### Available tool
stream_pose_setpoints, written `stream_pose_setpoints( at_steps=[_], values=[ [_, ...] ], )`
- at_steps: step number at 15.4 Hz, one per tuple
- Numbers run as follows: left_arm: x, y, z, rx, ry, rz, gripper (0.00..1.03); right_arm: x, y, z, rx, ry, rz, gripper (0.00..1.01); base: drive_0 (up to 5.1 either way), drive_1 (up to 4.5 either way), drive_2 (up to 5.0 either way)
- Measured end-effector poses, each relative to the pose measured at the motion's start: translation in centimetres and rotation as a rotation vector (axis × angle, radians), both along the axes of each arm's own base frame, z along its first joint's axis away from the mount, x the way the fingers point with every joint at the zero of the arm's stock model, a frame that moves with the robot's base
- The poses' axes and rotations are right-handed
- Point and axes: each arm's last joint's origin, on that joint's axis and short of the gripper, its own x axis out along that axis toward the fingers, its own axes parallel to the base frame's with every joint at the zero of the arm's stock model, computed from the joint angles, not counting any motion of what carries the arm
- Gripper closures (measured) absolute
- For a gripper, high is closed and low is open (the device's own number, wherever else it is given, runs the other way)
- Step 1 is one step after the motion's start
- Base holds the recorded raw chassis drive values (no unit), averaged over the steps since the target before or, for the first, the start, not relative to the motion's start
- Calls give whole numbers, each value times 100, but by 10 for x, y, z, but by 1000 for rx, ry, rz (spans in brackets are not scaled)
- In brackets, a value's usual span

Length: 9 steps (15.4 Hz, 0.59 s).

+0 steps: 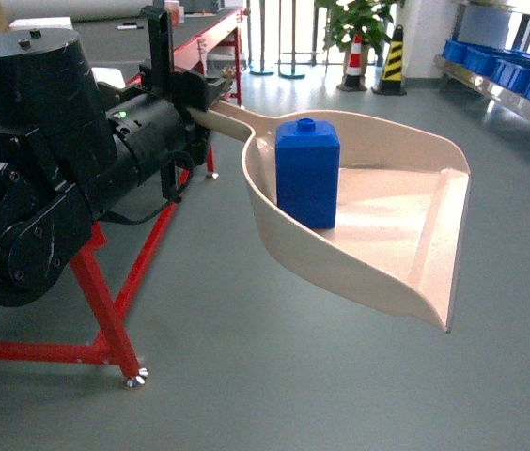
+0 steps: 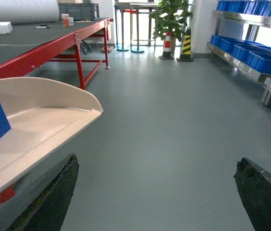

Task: Place part in tray to right shelf

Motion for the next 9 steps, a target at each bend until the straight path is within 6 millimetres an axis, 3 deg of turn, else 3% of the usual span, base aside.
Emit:
stream_pose_setpoints(
  at_steps=[9],
  values=[
    [0, 0, 0, -2, 0, -3, 90, 0, 0, 0, 0, 0, 0, 3, 505, -236, -236]
  ],
)
